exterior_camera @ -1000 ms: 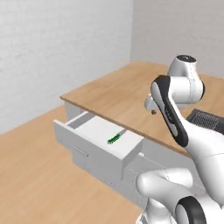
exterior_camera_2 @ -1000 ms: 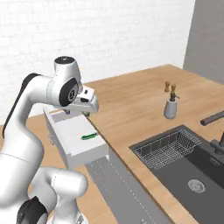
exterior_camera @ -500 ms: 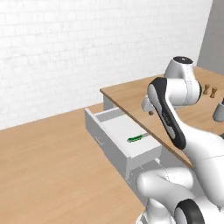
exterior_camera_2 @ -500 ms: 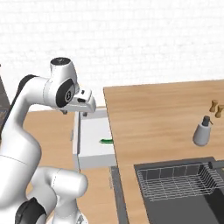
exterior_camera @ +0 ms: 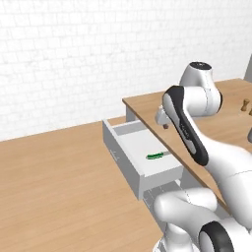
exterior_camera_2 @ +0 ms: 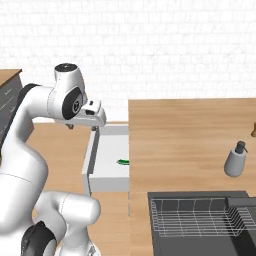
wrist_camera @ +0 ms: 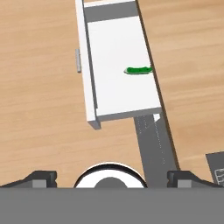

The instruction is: Pick up the knife from the drawer and place it on the cutting board. Then place the meat from the plate to the cutting board.

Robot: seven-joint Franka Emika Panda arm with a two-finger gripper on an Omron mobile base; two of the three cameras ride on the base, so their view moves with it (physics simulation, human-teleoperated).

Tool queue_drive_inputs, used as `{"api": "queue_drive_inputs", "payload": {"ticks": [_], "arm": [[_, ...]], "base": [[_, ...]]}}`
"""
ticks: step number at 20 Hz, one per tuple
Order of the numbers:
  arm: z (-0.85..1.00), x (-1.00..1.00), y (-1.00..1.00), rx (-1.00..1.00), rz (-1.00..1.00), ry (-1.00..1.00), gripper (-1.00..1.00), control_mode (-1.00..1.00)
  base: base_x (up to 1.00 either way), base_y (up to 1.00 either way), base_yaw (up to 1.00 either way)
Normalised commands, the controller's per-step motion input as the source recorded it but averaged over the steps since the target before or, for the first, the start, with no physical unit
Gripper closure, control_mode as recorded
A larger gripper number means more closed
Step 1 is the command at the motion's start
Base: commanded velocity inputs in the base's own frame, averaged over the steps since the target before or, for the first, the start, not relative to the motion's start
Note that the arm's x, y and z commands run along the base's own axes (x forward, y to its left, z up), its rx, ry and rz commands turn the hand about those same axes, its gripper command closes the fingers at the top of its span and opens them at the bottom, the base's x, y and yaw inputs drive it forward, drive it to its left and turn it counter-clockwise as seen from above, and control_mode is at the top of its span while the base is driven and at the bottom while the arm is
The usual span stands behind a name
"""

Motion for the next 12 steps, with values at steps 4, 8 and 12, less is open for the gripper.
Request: {"api": "queue_drive_inputs", "payload": {"ticks": [4,8,12], "arm": [[0.00,0.00,0.00,0.00,0.00,0.00,-1.00,-1.00],[0.00,0.00,0.02,-0.01,0.00,0.00,-1.00,-1.00],[-0.58,0.74,0.23,-0.02,0.00,0.03,-1.00,-1.00]], "base": [[0.00,0.00,0.00],[0.00,0.00,0.00],[0.00,0.00,0.00]]}}
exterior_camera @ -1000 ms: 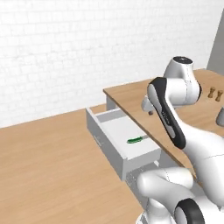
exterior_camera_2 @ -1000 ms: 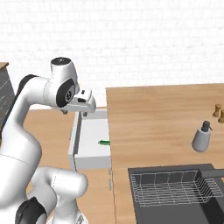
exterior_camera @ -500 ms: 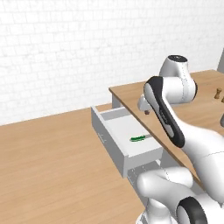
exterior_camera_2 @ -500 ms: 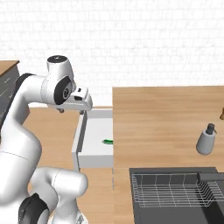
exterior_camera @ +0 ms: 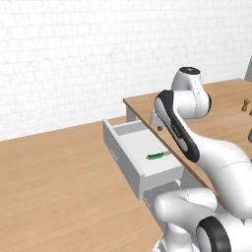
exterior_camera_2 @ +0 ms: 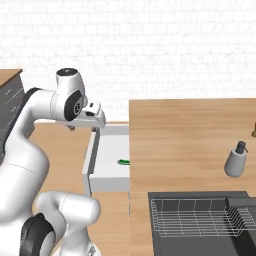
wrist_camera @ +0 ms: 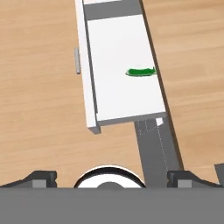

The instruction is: Pick up the knife from the drawer and place it on the cutting board. Then place the meat from the plate to the cutting board.

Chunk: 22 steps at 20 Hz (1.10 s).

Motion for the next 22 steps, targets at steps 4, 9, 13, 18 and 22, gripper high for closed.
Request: {"api": "queue_drive_inputs", "payload": {"ticks": [4,9,13,18,22], "arm": [[-0.93,1.00,0.63,-0.01,0.00,0.16,-1.00,-1.00],[-0.72,0.68,0.56,0.00,0.02,0.06,-1.00,-1.00],[-0.61,0.46,0.26,0.00,0.08,0.00,-1.00,-1.00],[-0.77,0.46,0.24,0.00,0.05,0.03,-1.00,-1.00],[-0.93,0.34,0.16,-0.02,0.05,0.00,-1.00,-1.00]], "base": [[0.00,0.00,0.00],[0.00,0.00,0.00],[0.00,0.00,0.00],[0.00,0.00,0.00],[0.00,0.00,0.00]]}}
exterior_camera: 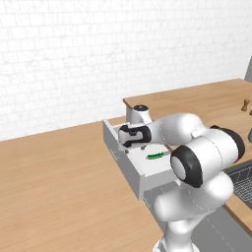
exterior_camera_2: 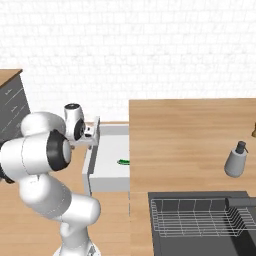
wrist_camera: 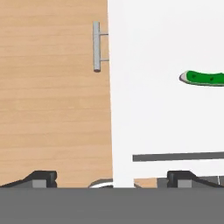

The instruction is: Pick up the knife from the drawer and place it on the cutting board. Then place the meat from the plate to the cutting board.

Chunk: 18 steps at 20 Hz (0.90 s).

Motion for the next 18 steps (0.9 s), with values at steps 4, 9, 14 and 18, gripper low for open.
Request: {"api": "queue_drive_inputs", "payload": {"ticks": [4,9,14,18], "arm": [[-0.75,0.16,0.03,0.00,0.03,0.00,-1.00,-1.00],[-0.77,0.01,0.00,0.00,0.04,0.00,-1.00,-1.00],[-0.57,0.08,0.00,0.00,0.02,0.00,-1.00,-1.00],[-0.47,0.11,0.00,0.00,0.00,0.00,-1.00,-1.00]], "base": [[0.00,0.00,0.00],[0.00,0.00,0.00],[0.00,0.00,0.00],[0.00,0.00,0.00]]}}
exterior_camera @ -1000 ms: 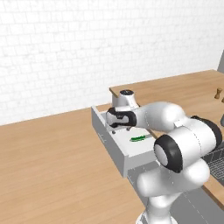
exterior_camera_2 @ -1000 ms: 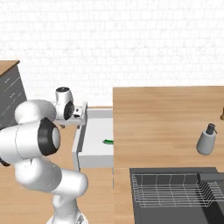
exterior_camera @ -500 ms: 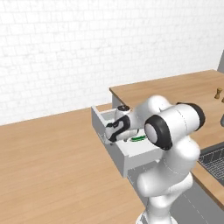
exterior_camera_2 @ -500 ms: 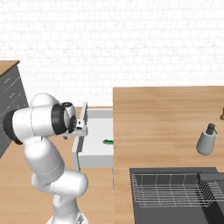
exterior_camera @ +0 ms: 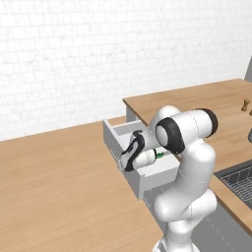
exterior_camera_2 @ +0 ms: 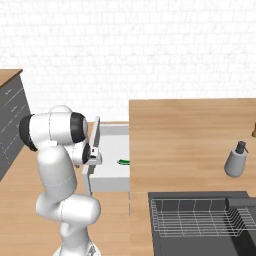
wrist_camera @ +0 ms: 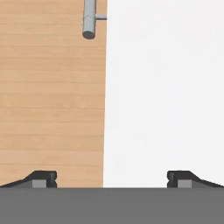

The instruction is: Pick up the knife from the drawer and place it on the cutting board. Then place the meat from the plate to the cutting board.

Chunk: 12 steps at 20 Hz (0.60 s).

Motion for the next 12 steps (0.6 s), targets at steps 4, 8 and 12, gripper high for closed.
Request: {"api": "queue_drive_inputs", "payload": {"ticks": [4,8,12], "arm": [[-0.28,0.03,0.13,0.00,0.00,0.00,-1.00,-1.00],[0.00,0.00,0.86,0.02,0.00,0.00,-1.00,-1.00],[0.00,0.00,1.00,0.00,0.02,0.00,-1.00,-1.00]], "base": [[0.00,0.00,0.00],[0.00,0.00,0.00],[0.00,0.00,0.00]]}}
